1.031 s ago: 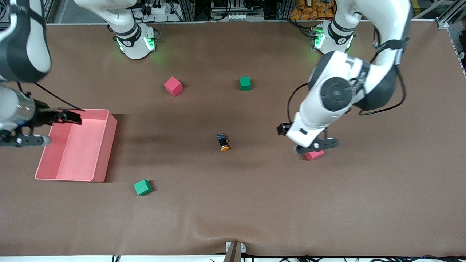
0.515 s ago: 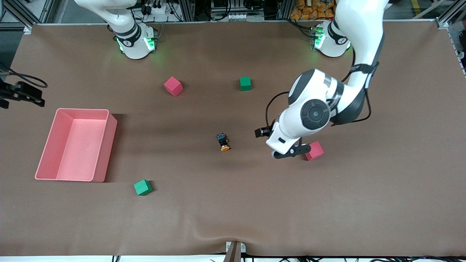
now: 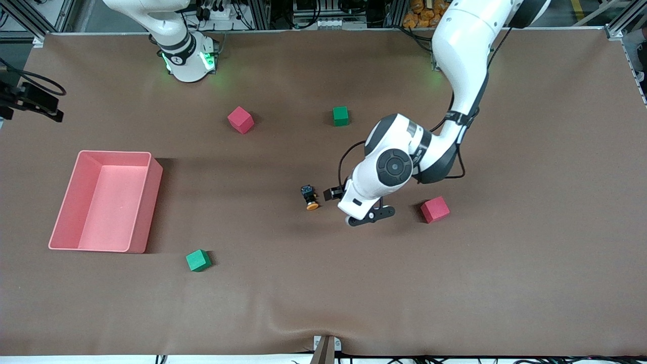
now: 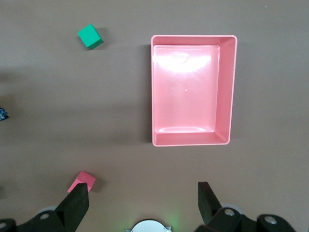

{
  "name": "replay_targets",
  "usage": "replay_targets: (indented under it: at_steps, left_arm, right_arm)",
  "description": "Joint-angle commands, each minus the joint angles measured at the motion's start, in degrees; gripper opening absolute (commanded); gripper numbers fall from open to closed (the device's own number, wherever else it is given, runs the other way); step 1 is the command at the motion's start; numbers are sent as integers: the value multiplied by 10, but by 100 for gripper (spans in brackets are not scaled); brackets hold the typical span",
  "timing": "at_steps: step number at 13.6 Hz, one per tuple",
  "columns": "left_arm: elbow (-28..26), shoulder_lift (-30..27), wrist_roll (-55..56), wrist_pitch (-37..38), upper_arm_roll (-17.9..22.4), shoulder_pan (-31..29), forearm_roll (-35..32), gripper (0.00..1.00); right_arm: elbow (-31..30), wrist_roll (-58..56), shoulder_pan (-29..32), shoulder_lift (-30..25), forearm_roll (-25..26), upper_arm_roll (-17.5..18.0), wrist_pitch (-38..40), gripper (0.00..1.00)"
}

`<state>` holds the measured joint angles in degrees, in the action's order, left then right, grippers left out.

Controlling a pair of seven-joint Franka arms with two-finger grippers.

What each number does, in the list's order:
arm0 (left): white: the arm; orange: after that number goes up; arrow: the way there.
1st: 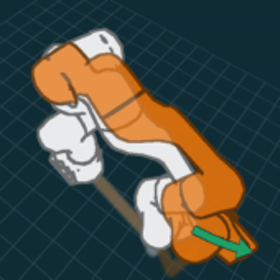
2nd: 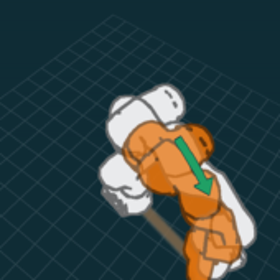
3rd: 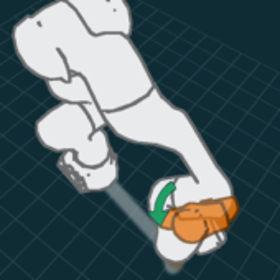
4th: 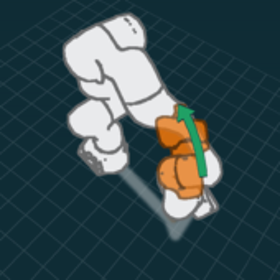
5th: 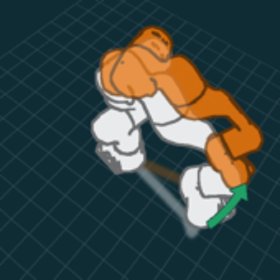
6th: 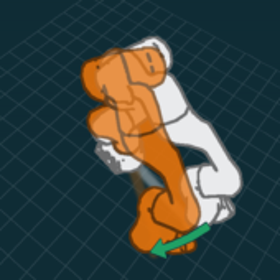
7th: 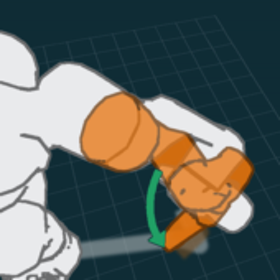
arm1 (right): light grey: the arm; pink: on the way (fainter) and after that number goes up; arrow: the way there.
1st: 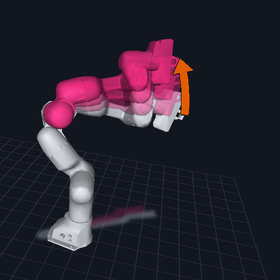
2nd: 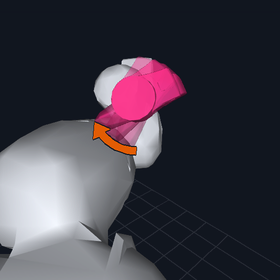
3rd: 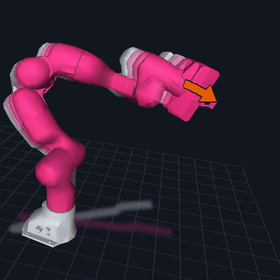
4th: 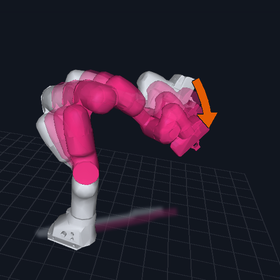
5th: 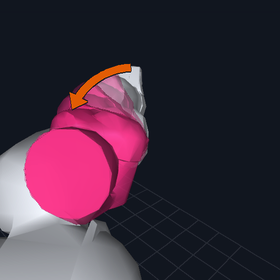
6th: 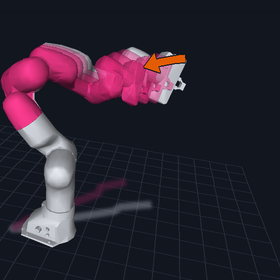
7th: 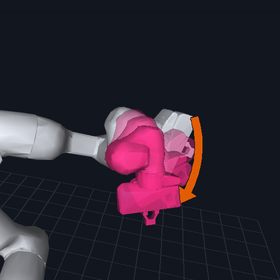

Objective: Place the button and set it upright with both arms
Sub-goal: 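Move the left gripper over the button while the right gripper withdraws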

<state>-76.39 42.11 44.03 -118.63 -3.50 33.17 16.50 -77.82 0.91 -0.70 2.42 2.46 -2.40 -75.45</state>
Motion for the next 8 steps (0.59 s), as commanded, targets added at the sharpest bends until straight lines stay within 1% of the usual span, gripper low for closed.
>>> replay_targets:
  at_steps: [1, 6, 7, 8]
  left_arm:
    - [21, 34, 11, -40, 1, 13, 33, 100]
    - [23, 71, 52, -101, -1, 37, 41, 100]
    - [28, 79, 58, -114, -6, 37, 60, 100]
    - [30, 85, 60, -126, -9, 37, 76, 100]
  right_arm:
    - [-19, 4, 11, -15, -16, 1, -5, 100]
    - [-10, 5, 12, -10, -20, 3, -7, 100]
    - [-10, 4, 15, -7, -26, 0, -8, 100]
    - [-9, 2, 23, -7, -45, -5, -12, 100]
